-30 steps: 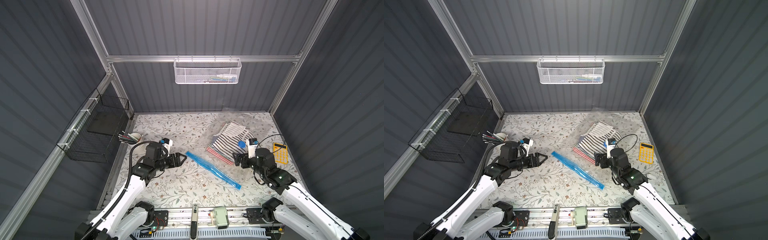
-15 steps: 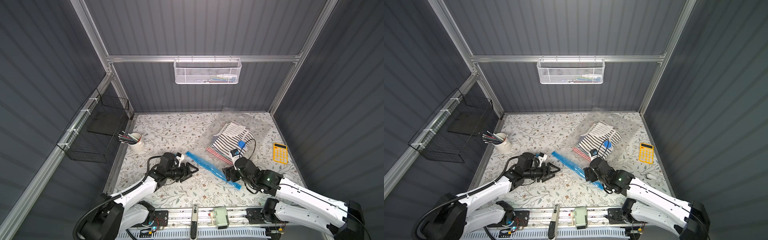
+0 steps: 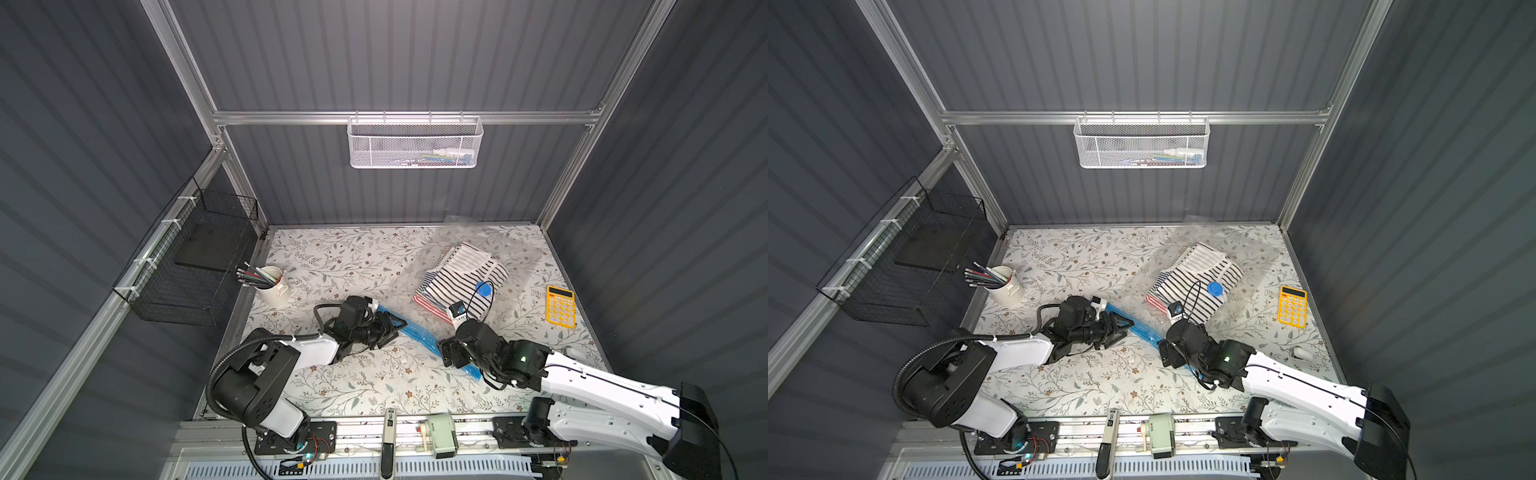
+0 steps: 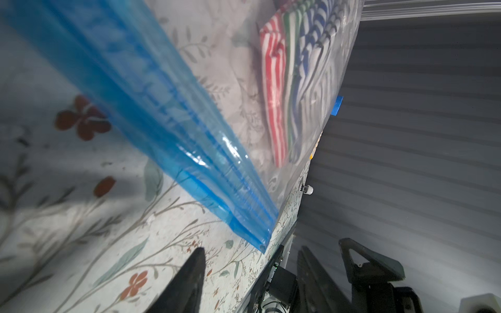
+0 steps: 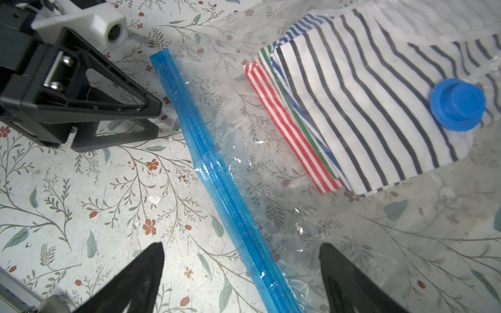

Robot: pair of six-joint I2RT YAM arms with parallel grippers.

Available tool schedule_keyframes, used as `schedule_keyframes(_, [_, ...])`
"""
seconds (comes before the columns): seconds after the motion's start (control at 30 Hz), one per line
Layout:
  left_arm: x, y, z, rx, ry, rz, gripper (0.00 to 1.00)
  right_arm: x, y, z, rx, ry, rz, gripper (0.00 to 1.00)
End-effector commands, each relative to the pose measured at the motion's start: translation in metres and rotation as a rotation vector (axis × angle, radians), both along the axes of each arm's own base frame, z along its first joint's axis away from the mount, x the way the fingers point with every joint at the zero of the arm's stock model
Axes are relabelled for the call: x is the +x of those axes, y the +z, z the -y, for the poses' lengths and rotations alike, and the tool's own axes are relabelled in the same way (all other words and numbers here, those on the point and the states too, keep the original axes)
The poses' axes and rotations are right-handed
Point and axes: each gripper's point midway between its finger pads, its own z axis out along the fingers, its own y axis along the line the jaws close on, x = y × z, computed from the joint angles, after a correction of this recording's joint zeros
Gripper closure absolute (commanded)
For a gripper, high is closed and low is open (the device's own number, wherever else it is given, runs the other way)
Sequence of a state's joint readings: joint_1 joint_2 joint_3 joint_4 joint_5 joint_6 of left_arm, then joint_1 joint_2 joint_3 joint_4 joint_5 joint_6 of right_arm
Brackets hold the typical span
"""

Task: Take the tank top out of the vacuum bag
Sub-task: Open the vacuum bag at the center of the board.

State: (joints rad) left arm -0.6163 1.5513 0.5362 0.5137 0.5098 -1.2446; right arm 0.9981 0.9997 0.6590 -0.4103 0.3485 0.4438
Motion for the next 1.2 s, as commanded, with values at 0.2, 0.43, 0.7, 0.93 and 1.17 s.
schedule_keyframes(0.2, [0.012, -0.004, 0.018, 0.014, 0.043, 0.012, 0.52, 0.007, 0.019, -0.012, 0.031, 0.015, 0.059, 0.09])
schedule_keyframes(0.43, [0.023, -0.006, 0.021, 0.026, 0.1, 0.045, 0.54, 0.006, 0.021, -0.016, 0.039, 0.038, 0.067, 0.09])
schedule_keyframes(0.7, [0.036, 0.02, 0.022, 0.008, 0.137, 0.171, 0.86, 0.007, 0.03, -0.022, 0.026, 0.08, 0.12, 0.08])
schedule_keyframes(0.93, [0.036, 0.041, 0.026, 0.002, 0.121, 0.202, 1.0, 0.02, 0.029, -0.025, -0.103, 0.081, 0.175, 0.08])
schedule_keyframes(1.17, [0.033, 0.056, 0.028, -0.012, 0.098, 0.224, 1.0, 0.031, 0.016, -0.048, -0.197, 0.13, 0.148, 0.09])
